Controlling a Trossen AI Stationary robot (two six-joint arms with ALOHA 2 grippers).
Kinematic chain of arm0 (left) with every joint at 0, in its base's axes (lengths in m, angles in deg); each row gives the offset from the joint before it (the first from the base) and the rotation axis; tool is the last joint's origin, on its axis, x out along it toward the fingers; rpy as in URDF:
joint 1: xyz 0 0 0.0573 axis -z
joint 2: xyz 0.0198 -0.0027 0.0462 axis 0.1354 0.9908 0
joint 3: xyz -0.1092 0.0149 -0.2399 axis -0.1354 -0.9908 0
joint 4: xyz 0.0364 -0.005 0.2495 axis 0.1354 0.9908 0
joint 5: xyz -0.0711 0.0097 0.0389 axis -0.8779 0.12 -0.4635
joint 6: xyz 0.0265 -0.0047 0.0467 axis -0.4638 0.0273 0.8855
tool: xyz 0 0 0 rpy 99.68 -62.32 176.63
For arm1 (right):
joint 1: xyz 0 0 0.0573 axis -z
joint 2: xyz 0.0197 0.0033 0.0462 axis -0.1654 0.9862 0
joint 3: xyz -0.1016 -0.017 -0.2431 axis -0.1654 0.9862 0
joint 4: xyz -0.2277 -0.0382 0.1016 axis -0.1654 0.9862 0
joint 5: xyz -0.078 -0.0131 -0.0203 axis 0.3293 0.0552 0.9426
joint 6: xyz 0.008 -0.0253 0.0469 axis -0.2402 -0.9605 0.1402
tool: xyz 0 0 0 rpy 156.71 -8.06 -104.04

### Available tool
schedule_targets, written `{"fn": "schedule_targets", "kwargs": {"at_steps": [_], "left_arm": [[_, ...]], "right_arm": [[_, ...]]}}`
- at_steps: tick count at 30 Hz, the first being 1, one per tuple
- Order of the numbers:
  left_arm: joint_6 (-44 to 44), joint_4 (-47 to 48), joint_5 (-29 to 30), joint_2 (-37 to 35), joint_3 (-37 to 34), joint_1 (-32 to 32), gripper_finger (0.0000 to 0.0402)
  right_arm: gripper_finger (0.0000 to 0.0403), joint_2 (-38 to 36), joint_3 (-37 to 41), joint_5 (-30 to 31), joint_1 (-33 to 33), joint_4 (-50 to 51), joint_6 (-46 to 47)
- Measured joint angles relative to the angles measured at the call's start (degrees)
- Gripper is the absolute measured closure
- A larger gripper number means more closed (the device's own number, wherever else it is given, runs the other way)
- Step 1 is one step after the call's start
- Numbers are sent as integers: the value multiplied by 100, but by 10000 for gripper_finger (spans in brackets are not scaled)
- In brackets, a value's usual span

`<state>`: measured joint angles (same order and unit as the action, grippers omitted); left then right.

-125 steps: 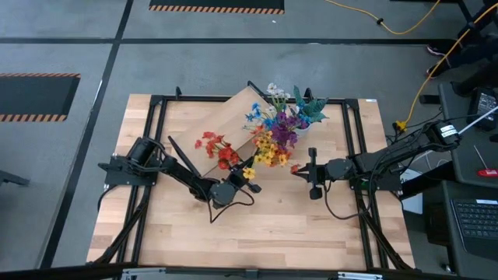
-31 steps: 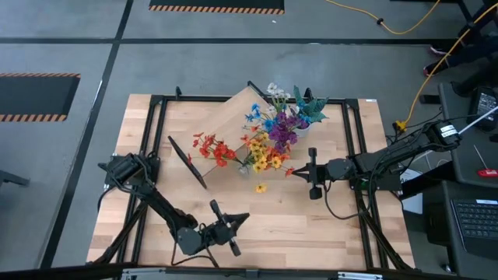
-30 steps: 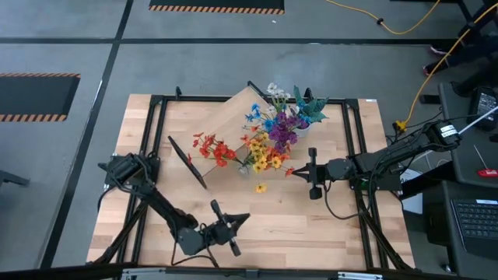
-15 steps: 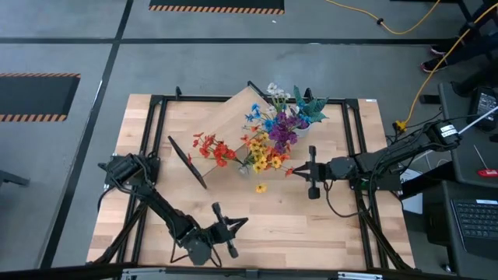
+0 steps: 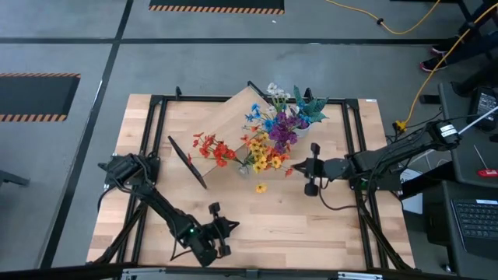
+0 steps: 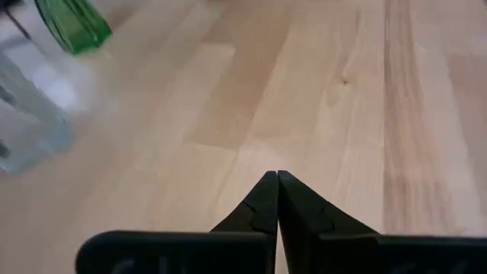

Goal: Pick and place flowers into a vace then onto a shelf
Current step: Put the green vase with flowers on the shelf

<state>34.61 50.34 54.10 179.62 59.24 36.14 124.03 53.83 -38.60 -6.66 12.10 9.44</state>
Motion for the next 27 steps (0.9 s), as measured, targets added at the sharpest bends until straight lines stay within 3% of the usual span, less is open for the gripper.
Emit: {"fn": "schedule_targets", "kwargs": {"at_steps": [4,8,11,16,23,27], "left_arm": [[394,-77,429,-24,-145,212,400],[-9,-106,616,-204,-393,497,399],[157,-717,885,-312,-657,650,400],[991,-2433,781,-328,-1244,615,400],[1729,-4663,78,-326,-1974,342,400],[1998,-5307,-35,-326,-2111,246,399]], "right_arm": [[396,0,294,590,7,-641,-212],[395,0,898,532,68,-2299,-734],[394,0,1232,505,217,-2940,-768],[361,0,1344,-140,517,-2962,-526],[296,0,1263,-171,758,-2978,-581],[263,68,1263,-282,867,-2954,-423]]}}
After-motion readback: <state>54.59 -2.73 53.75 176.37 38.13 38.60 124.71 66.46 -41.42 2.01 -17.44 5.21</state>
